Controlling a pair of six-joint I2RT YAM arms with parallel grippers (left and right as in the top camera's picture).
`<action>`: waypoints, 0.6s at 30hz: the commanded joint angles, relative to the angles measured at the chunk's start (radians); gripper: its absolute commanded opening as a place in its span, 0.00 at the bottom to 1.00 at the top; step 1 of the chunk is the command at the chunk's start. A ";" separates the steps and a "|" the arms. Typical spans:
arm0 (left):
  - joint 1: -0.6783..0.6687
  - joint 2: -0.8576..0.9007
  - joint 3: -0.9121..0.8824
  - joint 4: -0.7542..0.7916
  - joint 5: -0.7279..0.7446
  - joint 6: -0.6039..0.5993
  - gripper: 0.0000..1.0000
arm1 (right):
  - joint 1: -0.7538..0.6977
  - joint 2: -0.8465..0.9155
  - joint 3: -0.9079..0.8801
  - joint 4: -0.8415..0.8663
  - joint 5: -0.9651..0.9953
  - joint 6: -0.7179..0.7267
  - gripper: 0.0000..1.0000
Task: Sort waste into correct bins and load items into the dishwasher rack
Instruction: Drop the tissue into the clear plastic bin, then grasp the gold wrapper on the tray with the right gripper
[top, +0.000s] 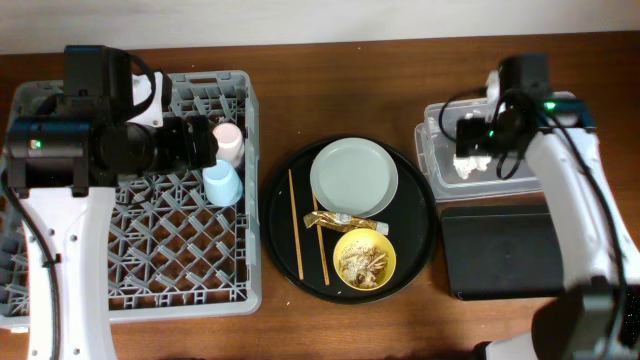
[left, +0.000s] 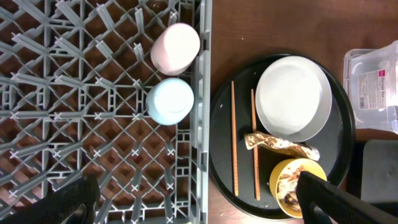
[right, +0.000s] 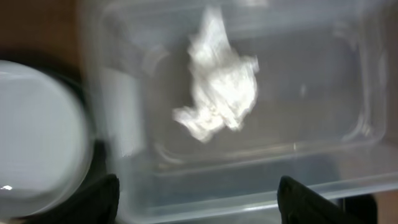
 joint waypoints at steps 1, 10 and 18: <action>0.003 0.003 0.000 -0.002 0.007 -0.002 0.99 | 0.102 -0.104 0.115 -0.114 -0.184 -0.027 0.80; 0.003 0.003 0.000 -0.002 0.007 -0.002 0.99 | 0.515 -0.056 -0.023 -0.105 -0.106 -0.079 0.77; 0.003 0.003 0.000 -0.002 0.007 -0.002 0.99 | 0.679 0.102 -0.239 0.169 -0.090 -0.206 0.76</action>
